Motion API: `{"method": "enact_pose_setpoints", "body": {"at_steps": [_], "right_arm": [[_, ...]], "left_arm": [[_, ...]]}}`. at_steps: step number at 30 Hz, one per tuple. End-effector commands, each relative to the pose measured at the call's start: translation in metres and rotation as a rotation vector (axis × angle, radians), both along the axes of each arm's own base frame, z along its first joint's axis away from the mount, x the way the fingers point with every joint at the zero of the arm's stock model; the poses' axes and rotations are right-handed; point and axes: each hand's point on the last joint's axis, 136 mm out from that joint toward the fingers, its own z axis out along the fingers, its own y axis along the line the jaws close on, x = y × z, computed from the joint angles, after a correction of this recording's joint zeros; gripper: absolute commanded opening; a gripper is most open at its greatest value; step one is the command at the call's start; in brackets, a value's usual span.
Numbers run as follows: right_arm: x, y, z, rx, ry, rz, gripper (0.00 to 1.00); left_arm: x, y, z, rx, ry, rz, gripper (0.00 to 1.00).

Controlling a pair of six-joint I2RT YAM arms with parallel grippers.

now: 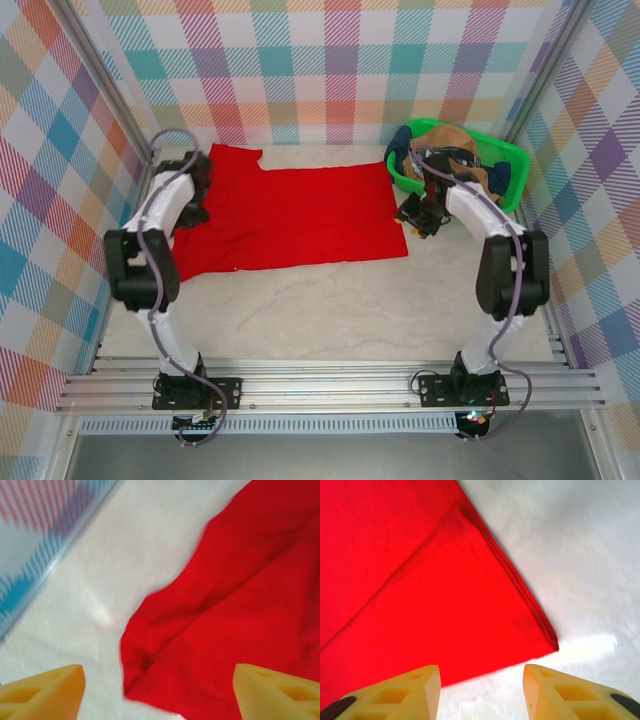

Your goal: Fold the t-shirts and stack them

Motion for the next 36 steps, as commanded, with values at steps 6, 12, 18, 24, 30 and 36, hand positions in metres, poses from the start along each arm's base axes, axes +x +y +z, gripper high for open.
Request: {"method": "enact_pose_setpoints", "body": {"at_steps": [6,12,18,24,30,36], "right_arm": [[-0.057,0.013,-0.042,0.158,0.142,-0.056,0.49],[-0.055,0.014,-0.054,0.171,0.162,-0.055,0.46],[-0.049,0.012,-0.068,0.164,0.191,-0.067,0.44],[-0.044,0.009,-0.074,0.140,0.189,-0.085,0.39],[-0.028,0.008,-0.069,0.130,0.140,-0.094,0.35],[-0.022,0.004,-0.078,0.089,0.159,-0.101,0.34]], "left_arm": [[-0.080,0.009,-0.063,-0.434,-0.071,0.424,0.73],[-0.071,-0.004,-0.074,-0.543,-0.120,0.465,0.64],[-0.099,-0.001,-0.073,-0.477,-0.125,0.580,0.54],[-0.087,-0.003,-0.083,-0.505,-0.205,0.660,0.52],[-0.075,0.010,-0.087,-0.458,-0.304,0.738,0.41],[-0.066,0.010,-0.096,-0.479,-0.337,0.776,0.30]]}}
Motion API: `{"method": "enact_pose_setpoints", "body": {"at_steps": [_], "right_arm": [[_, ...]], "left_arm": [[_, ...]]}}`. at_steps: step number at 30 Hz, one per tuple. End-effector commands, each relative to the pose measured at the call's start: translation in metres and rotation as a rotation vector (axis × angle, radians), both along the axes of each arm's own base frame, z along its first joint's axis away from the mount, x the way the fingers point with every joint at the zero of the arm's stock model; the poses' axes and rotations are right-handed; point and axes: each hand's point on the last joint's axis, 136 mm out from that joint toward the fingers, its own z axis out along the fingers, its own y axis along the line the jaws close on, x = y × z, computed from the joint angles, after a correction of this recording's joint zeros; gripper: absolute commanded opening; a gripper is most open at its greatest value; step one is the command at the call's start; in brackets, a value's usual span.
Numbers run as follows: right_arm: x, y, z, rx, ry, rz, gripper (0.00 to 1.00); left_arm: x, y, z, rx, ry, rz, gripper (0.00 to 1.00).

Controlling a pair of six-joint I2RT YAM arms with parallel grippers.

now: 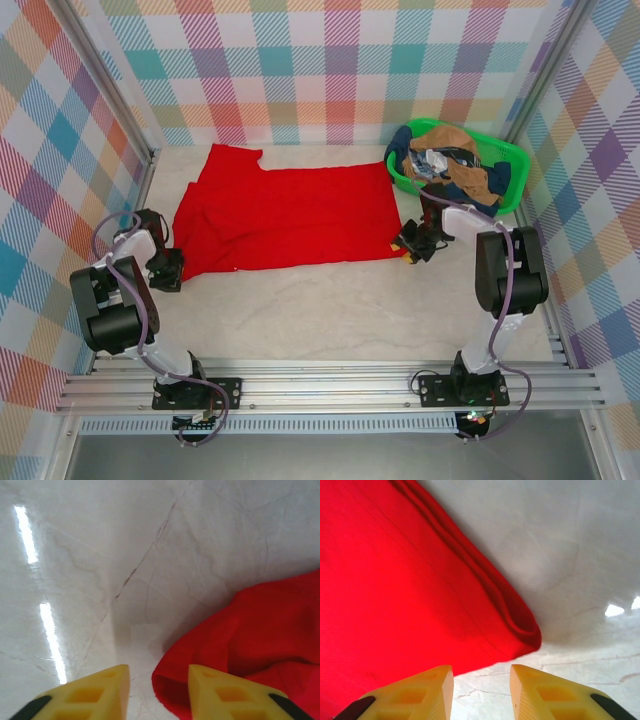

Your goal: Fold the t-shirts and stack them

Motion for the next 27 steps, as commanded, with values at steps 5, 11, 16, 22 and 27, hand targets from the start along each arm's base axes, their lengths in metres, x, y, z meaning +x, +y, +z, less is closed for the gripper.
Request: {"method": "enact_pose_setpoints", "body": {"at_steps": [5,11,16,22,27], "right_arm": [[0.007,-0.015,-0.024,-0.095,0.050,-0.013,0.28],[0.009,-0.026,-0.026,-0.173,0.061,0.011,0.15],[0.005,-0.026,-0.025,-0.175,0.067,0.022,0.08],[0.004,-0.028,-0.023,-0.205,0.077,0.039,0.01],[0.009,-0.030,-0.024,-0.227,0.080,0.065,0.00]], "left_arm": [[0.011,0.008,-0.004,0.017,-0.018,0.063,0.03],[-0.011,0.018,0.009,0.086,0.099,0.062,0.00],[-0.014,0.020,0.022,0.101,0.088,0.043,0.01],[-0.007,-0.021,0.035,0.054,0.071,-0.240,0.42],[-0.007,-0.044,0.024,0.001,0.001,-0.435,0.47]]}}
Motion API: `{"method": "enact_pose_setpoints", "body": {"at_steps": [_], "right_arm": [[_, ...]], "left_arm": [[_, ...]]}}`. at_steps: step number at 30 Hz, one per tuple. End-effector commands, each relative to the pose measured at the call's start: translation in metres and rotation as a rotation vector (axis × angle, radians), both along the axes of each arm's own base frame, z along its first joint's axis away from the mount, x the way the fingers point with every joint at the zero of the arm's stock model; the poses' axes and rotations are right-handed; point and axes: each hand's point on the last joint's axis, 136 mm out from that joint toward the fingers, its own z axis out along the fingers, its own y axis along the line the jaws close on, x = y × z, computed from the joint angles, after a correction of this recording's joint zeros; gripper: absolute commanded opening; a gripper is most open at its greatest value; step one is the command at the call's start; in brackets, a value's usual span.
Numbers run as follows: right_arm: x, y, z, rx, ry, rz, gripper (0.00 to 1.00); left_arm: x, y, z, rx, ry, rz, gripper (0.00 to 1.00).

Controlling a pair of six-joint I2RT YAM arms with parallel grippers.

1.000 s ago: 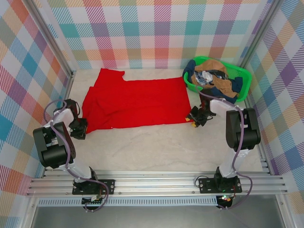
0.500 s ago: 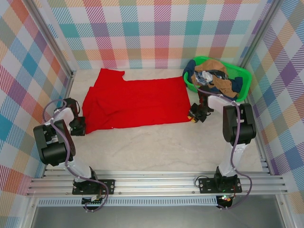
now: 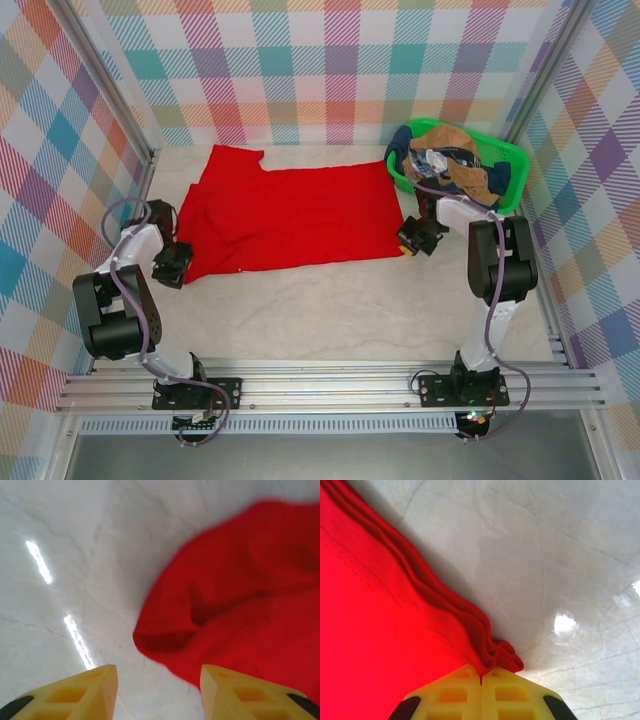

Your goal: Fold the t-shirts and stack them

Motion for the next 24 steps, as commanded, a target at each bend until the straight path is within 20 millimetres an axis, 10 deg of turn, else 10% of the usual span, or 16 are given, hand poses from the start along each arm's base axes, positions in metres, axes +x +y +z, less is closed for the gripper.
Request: {"method": "enact_pose_setpoints", "body": {"at_steps": [1,14,24], "right_arm": [[-0.007,-0.009,-0.009,-0.060,0.054,0.028,0.00],[-0.003,-0.006,-0.010,-0.048,0.059,0.034,0.00],[-0.005,-0.008,-0.010,-0.054,0.063,0.030,0.00]], "left_arm": [[-0.006,-0.015,-0.003,-0.047,-0.009,-0.179,0.47],[0.012,-0.007,-0.019,0.024,0.025,-0.404,0.38],[0.021,0.005,-0.016,0.090,0.032,-0.414,0.12]]}}
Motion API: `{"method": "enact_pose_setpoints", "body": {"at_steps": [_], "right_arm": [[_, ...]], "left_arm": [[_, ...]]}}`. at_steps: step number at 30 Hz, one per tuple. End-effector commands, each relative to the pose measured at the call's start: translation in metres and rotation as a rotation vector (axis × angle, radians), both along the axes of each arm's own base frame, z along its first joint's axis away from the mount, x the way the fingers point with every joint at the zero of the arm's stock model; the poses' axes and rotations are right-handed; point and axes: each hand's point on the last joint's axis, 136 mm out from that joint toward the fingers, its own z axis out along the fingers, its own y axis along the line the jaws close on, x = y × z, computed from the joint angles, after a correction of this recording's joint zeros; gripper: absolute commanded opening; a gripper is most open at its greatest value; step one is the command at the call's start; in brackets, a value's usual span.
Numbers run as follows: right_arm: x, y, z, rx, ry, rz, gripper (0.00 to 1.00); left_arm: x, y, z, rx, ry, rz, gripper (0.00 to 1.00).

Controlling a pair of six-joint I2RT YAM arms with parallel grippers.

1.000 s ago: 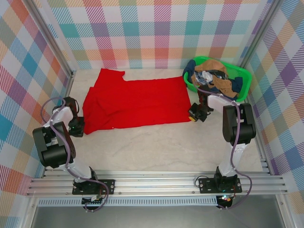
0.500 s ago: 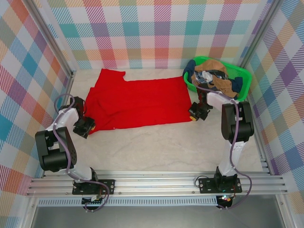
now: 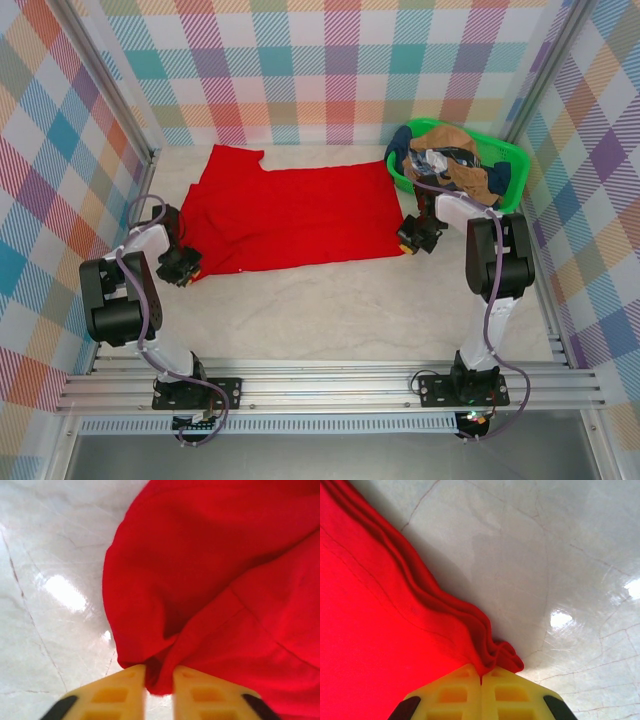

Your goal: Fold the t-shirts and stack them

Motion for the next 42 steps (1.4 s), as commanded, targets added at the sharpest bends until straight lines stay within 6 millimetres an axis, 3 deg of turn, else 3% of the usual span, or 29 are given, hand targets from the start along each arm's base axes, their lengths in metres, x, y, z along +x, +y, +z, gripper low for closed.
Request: {"method": "enact_pose_setpoints", "body": {"at_steps": [1,8,16,21,25,29,32,34,38,42], "right_arm": [[-0.007,-0.008,-0.009,-0.046,0.041,0.007,0.00],[-0.006,-0.011,-0.009,-0.066,0.042,0.014,0.00],[-0.004,-0.013,-0.005,-0.083,0.035,0.040,0.00],[-0.004,-0.006,-0.004,-0.044,0.036,0.050,0.00],[-0.006,-0.002,-0.003,-0.022,0.045,0.060,0.00],[-0.007,-0.003,0.000,-0.023,0.049,0.060,0.07],[-0.007,-0.002,0.008,-0.017,0.037,0.054,0.25],[-0.005,-0.002,0.019,-0.015,0.010,0.048,0.32],[0.006,0.001,0.049,-0.004,-0.095,0.053,0.31],[0.012,0.016,0.048,0.025,-0.090,0.084,0.27]], "left_arm": [[0.010,0.012,0.014,0.072,-0.017,-0.020,0.10],[-0.001,0.029,0.031,0.169,0.093,-0.052,0.06],[0.011,0.046,0.037,0.241,0.188,-0.123,0.07],[0.009,0.044,0.028,0.240,0.258,-0.119,0.26],[0.011,0.039,0.053,0.342,0.233,-0.108,0.47],[0.017,0.004,0.074,0.312,0.123,-0.088,0.49],[0.015,-0.027,0.060,0.170,0.081,-0.023,0.44],[0.014,-0.040,0.043,0.090,0.080,0.016,0.39],[0.026,-0.049,0.020,0.019,0.058,0.055,0.31],[0.044,-0.042,0.010,0.006,0.042,0.084,0.28]]}}
